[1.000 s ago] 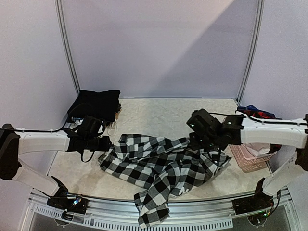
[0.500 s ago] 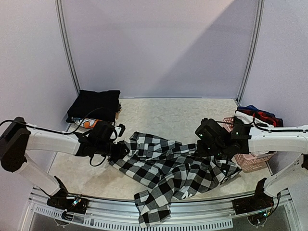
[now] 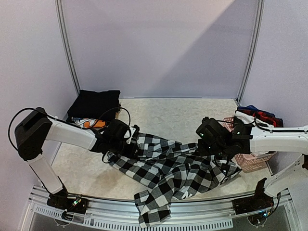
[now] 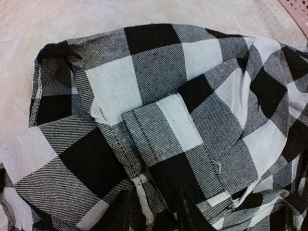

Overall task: Fold and stack the mixed laundry pile
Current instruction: Pick up the crumpled shirt from the center of the board.

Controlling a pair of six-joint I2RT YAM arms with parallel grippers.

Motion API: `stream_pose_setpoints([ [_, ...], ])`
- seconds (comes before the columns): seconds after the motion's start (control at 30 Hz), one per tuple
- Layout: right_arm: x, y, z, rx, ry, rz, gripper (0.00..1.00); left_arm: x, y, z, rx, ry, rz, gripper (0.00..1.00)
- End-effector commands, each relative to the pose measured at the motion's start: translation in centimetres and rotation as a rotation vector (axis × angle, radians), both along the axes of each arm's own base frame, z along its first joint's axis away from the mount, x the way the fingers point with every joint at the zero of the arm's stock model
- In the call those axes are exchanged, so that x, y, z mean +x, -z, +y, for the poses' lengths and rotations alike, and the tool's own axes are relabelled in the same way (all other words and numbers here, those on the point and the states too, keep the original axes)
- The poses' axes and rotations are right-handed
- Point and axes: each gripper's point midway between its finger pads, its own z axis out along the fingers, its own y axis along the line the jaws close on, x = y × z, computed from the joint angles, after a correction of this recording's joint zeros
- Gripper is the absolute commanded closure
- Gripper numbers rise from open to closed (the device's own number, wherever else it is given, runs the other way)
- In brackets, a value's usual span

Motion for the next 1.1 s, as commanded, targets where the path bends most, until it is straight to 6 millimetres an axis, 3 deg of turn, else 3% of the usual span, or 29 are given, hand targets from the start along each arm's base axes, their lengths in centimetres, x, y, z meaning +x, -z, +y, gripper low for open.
stream_pose_setpoints([
  [0.0, 0.2, -0.3, -0.1, 0.002, 0.009, -0.011, 1.00, 0.0, 0.9, 0.8, 0.075, -0.022, 0.006, 0.66],
  [0.23, 0.2, -0.4, -0.1, 0.000, 0.005, -0.011, 1.00, 0.1, 1.9, 1.6, 0.125, -0.050, 0.018, 0.72],
  [0.47, 0.4, -0.6, 0.1, -0.006, 0.004, -0.013, 1.00, -1.1, 1.9, -0.1, 0.045, 0.020, 0.063, 0.82],
  [0.6, 0.6, -1.0, 0.1, -0.013, 0.006, -0.023, 1.00, -1.1, 1.0, -1.8, -0.037, 0.053, 0.064, 0.99],
  [0.7, 0.9, -1.9, 0.0, -0.025, 0.010, -0.042, 1.00, -1.0, -0.3, -2.4, -0.081, 0.060, 0.053, 1.00],
  [0.87, 1.4, -5.7, 0.1, -0.028, -0.006, -0.097, 1.00, -0.8, -6.6, -1.4, -0.118, 0.031, -0.041, 1.00],
  [1.07, 1.7, -13.5, 0.8, 0.055, -0.084, -0.216, 1.00, -1.7, -19.6, 2.3, -0.215, -0.048, -0.268, 1.00],
])
